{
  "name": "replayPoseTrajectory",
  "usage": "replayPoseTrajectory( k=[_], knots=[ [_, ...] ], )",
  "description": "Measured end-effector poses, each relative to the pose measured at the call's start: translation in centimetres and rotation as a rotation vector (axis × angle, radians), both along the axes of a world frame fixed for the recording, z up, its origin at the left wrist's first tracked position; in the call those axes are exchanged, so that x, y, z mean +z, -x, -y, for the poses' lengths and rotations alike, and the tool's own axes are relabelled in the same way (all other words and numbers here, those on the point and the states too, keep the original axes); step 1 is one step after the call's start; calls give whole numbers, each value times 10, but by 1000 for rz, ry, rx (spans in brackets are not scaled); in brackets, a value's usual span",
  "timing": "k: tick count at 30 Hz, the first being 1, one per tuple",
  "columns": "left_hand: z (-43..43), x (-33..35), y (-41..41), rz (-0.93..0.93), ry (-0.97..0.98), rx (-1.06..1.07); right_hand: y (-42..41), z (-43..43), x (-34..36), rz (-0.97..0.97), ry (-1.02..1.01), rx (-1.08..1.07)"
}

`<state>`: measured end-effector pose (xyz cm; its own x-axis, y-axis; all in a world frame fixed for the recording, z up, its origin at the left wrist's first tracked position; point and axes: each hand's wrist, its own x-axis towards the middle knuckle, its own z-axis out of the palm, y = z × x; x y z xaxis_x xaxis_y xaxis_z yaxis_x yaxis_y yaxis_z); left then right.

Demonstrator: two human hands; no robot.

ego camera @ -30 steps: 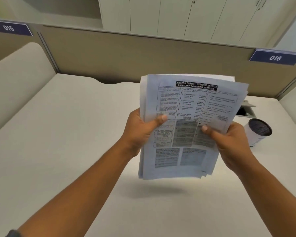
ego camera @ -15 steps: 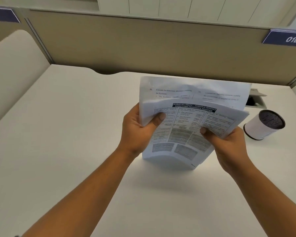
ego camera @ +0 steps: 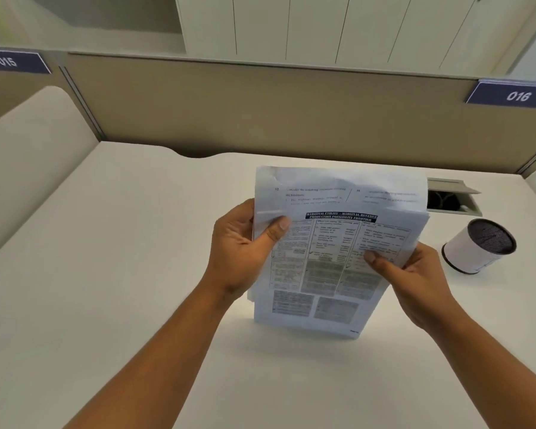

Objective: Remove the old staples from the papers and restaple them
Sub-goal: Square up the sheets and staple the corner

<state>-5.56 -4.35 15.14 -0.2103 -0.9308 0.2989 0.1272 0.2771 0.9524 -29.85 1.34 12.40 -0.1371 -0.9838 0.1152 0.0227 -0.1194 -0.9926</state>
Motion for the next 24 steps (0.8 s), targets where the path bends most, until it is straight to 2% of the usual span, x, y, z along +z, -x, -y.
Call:
replayPoseTrajectory(
  k=[6, 10, 12, 16, 21, 24],
  knots=[
    [3, -1, -6, 36, -16, 2, 0, -1, -4, -40, -24, 5],
    [7, -1, -6, 146, 74, -6, -1, 3, -10, -67, -59, -41],
    [8, -1, -4, 135, 94, 5, -1, 5, -9, -78, -71, -62],
    [8, 2, -1, -26, -53, 9, -2, 8, -3, -45, -75, -87],
    [4, -9, -4, 24, -251, -124, -4, 4, 17, 204, -39, -121],
    [-3, -13, 6, -67, -296, -75, -8, 0, 29, 113, 20, -81]
  ],
)
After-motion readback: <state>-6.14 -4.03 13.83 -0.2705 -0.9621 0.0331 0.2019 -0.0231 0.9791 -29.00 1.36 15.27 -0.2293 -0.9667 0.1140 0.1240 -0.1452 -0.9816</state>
